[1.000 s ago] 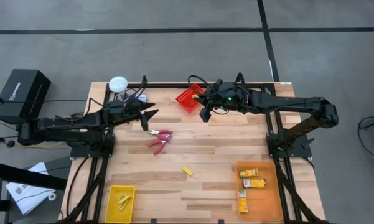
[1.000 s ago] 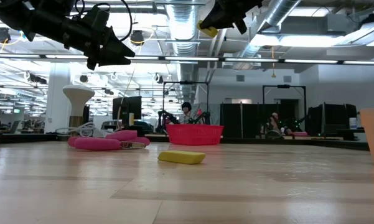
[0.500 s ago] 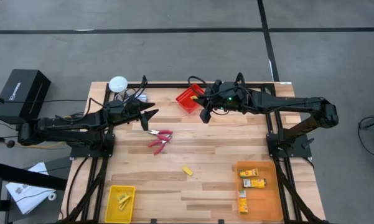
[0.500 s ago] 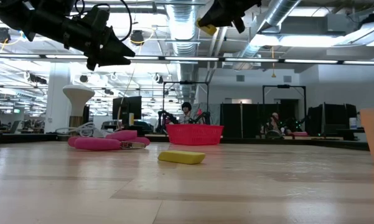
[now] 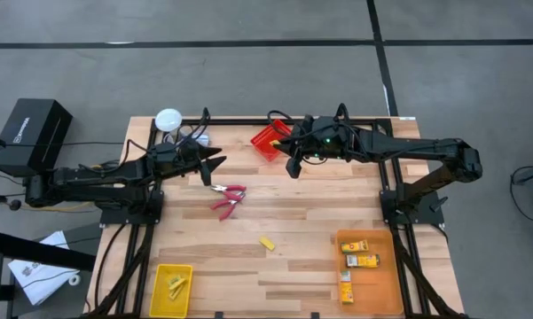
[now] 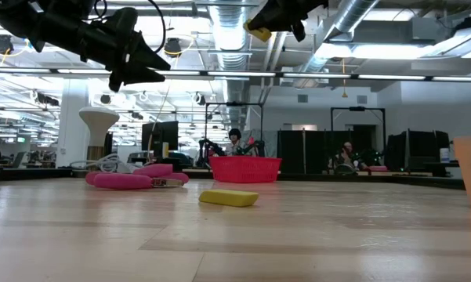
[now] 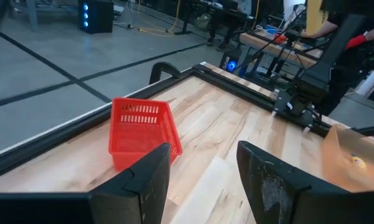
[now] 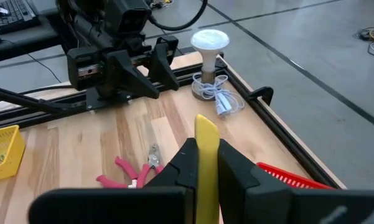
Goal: Pick & Place School Supplies
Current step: Put the yellow eraser into the yellow bin
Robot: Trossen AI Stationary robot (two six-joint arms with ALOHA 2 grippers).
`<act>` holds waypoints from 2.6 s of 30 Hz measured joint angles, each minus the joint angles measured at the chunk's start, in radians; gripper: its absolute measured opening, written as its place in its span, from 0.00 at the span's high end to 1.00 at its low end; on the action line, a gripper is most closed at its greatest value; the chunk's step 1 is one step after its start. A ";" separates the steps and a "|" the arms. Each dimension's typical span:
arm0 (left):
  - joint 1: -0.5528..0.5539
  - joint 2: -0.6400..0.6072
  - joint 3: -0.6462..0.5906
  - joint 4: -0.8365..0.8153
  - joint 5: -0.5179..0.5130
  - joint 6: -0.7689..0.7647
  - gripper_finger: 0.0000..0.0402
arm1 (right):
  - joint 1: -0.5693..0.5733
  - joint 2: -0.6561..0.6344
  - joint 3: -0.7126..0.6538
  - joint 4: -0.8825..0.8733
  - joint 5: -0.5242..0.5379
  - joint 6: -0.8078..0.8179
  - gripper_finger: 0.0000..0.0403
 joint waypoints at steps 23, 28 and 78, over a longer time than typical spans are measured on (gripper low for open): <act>0.000 0.000 0.000 0.000 -0.001 -0.018 0.55 | -0.013 0.000 0.000 0.057 -0.027 0.030 0.95; 0.000 0.000 0.000 0.000 -0.001 -0.014 0.55 | -0.028 0.000 0.000 0.064 -0.026 0.037 0.95; 0.000 0.000 0.000 0.000 -0.002 -0.020 0.55 | -0.054 0.000 0.000 0.159 -0.054 -0.016 0.95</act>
